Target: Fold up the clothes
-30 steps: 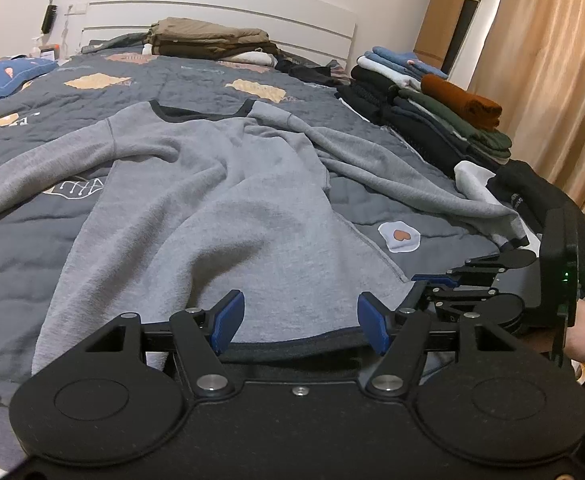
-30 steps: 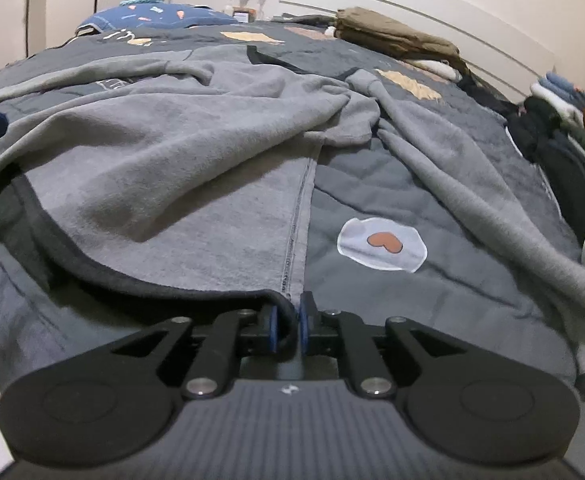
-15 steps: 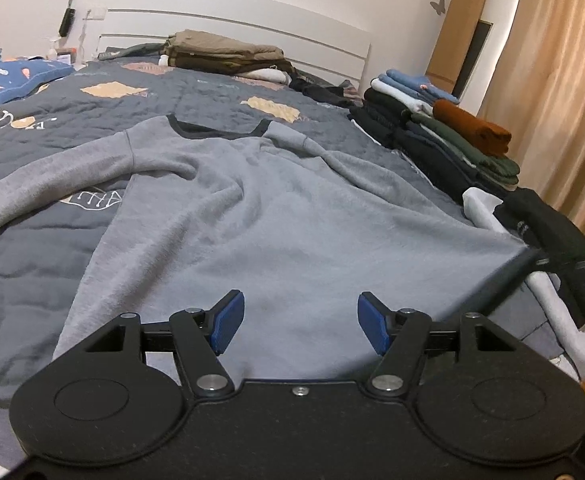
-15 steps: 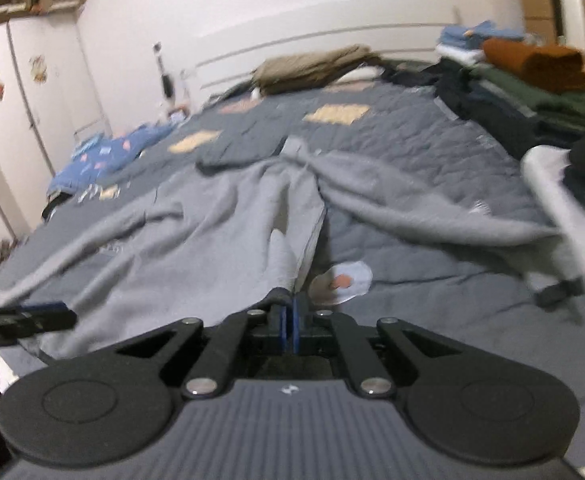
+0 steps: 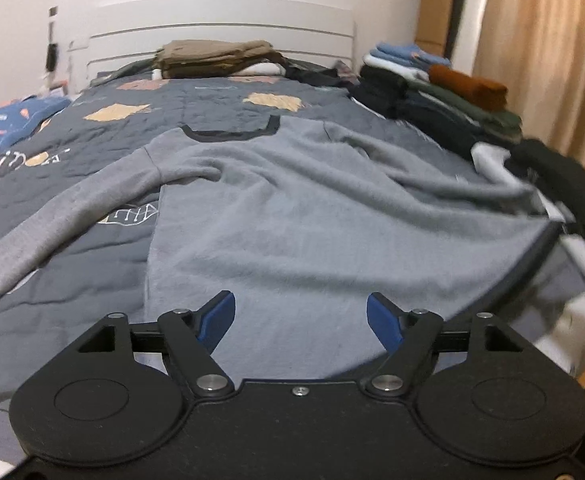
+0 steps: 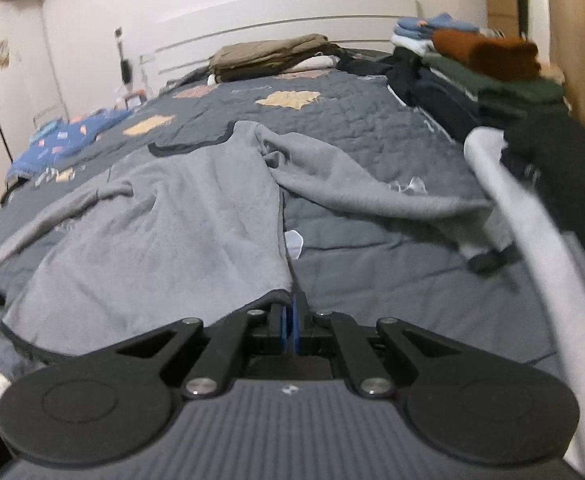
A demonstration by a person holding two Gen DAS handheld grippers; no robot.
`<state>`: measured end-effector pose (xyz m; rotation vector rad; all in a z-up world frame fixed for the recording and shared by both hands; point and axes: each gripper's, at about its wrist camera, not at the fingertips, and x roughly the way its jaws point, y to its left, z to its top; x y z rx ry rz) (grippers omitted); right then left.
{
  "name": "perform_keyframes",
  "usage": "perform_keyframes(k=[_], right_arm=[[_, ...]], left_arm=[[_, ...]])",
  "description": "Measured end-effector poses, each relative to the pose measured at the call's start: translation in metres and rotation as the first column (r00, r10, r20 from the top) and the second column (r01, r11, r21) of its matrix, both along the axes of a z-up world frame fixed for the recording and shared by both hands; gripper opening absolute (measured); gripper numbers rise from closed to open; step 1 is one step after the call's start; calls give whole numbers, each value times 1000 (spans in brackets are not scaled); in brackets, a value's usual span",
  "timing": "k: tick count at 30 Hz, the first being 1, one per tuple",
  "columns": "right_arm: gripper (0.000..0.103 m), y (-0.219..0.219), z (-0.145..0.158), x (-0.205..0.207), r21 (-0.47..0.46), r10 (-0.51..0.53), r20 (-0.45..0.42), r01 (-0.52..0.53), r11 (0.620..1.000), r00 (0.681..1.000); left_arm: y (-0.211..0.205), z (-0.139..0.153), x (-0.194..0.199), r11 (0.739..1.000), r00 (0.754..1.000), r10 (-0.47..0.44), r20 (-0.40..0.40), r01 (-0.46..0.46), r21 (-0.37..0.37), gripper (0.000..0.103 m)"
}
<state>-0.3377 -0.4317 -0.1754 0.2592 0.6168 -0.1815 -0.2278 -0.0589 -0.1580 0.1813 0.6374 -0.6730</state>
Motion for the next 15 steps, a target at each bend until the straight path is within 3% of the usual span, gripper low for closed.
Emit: perform_keyframes(k=[4, 8, 13, 15], right_arm=[[3, -7, 3, -8, 49, -15, 47, 13, 999, 999], [3, -13, 5, -11, 64, -41, 75, 36, 997, 996], [3, -13, 4, -10, 80, -46, 81, 40, 996, 996], [3, -13, 3, -11, 82, -47, 79, 41, 996, 996]], left_arm=[[2, -18, -8, 987, 998, -19, 55, 10, 163, 78], [4, -36, -15, 947, 993, -47, 106, 10, 322, 78], [18, -52, -5, 913, 990, -30, 135, -27, 407, 76], [24, -56, 0, 902, 989, -26, 142, -38, 430, 68]])
